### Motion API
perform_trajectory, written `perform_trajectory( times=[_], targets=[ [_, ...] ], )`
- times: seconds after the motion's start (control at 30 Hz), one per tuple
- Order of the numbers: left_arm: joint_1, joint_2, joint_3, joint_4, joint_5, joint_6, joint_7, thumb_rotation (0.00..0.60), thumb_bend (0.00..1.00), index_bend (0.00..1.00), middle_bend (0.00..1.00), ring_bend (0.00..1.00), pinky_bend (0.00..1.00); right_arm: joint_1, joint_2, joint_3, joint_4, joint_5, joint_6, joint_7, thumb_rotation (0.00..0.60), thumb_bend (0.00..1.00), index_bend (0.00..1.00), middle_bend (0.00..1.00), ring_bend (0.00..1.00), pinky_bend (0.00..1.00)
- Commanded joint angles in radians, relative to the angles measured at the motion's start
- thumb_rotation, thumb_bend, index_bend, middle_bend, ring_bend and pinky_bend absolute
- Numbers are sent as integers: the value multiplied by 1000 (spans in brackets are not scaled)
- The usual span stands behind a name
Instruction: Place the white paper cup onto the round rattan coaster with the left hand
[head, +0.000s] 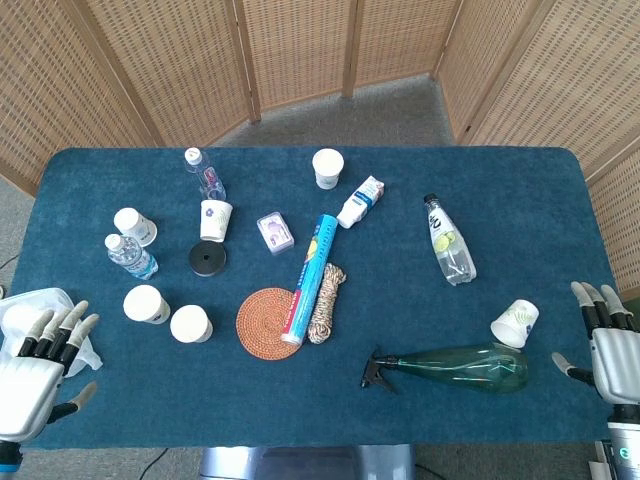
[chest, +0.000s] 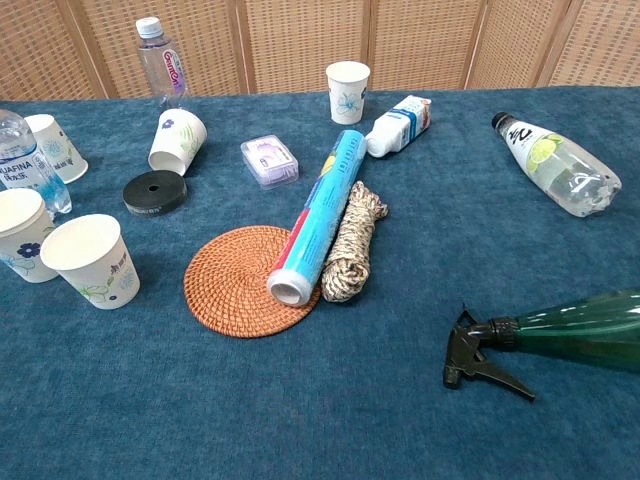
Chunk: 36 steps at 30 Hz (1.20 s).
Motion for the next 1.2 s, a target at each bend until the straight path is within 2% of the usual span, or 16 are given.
perform_trajectory(
  times=[0.03, 0.33, 0.57, 0.87, 1.2],
  targets=[
    [1, 0, 0, 0, 0, 2, 1, 600, 282, 0, 0, 0, 0, 0, 0, 0, 0, -1, 1, -2, 600, 0, 0, 0, 0, 229],
    [-12, -8, -13, 20, -23, -15, -18, 600, 282, 0, 0, 0, 0, 1, 2, 2, -8, 0, 1, -6, 600, 0, 0, 0, 0, 228],
    [-90, -72, -51, 88, -51, -111, -77, 600, 282, 0, 0, 0, 0, 6, -2, 5, -7, 11, -9, -10, 600, 0, 0, 0, 0, 228],
    [-210, -153, -103, 90, -201, -322, -6, 600, 282, 0, 0, 0, 0, 2, 5, 0, -16, 5, -6, -4, 600, 0, 0, 0, 0, 228],
    [-308, -250, -165, 97, -385, -441, 132, 600, 282, 0, 0, 0, 0, -2, 16, 6, -21, 9, 1, 18, 600, 0, 0, 0, 0, 229]
  ],
)
